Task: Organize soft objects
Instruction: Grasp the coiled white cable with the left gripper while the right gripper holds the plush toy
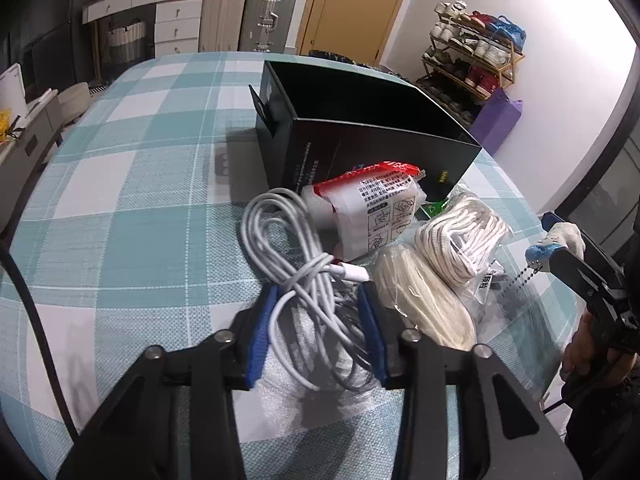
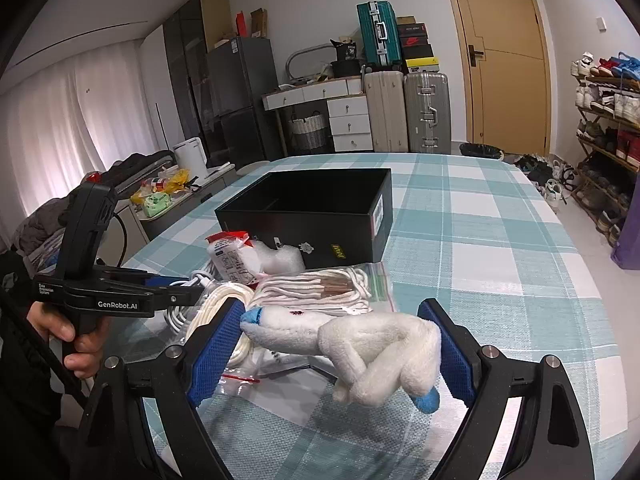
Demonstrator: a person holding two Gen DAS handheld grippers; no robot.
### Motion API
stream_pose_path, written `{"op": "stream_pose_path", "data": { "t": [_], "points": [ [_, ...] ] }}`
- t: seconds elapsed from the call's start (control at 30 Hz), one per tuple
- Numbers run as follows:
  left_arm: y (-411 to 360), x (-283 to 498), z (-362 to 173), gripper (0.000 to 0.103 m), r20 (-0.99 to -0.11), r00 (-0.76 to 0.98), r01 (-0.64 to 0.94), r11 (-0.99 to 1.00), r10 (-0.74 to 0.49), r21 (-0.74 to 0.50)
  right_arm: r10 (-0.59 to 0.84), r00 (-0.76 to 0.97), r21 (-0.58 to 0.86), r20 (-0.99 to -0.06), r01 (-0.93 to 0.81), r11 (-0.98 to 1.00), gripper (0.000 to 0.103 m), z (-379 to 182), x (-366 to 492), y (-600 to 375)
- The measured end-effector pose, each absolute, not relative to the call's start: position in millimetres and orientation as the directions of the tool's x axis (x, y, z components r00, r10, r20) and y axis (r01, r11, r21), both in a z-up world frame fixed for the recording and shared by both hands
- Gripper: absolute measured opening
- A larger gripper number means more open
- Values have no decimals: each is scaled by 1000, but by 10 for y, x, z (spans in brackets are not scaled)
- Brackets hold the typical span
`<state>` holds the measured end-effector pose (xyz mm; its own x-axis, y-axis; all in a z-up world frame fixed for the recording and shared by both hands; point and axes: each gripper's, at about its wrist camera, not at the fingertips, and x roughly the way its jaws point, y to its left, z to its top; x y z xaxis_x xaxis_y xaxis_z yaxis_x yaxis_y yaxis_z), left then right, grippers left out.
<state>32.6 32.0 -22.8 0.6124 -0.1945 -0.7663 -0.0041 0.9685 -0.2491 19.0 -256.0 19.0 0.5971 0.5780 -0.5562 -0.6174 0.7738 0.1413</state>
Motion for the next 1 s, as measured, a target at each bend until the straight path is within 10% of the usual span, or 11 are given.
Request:
{"op": "stream_pose_path", "data": {
  "t": [1.0],
  "points": [
    [536, 45, 357, 20, -623, 772, -40, 969, -126, -245, 612, 622, 106, -488, -654, 749, 89, 482, 110, -2420]
  ]
}}
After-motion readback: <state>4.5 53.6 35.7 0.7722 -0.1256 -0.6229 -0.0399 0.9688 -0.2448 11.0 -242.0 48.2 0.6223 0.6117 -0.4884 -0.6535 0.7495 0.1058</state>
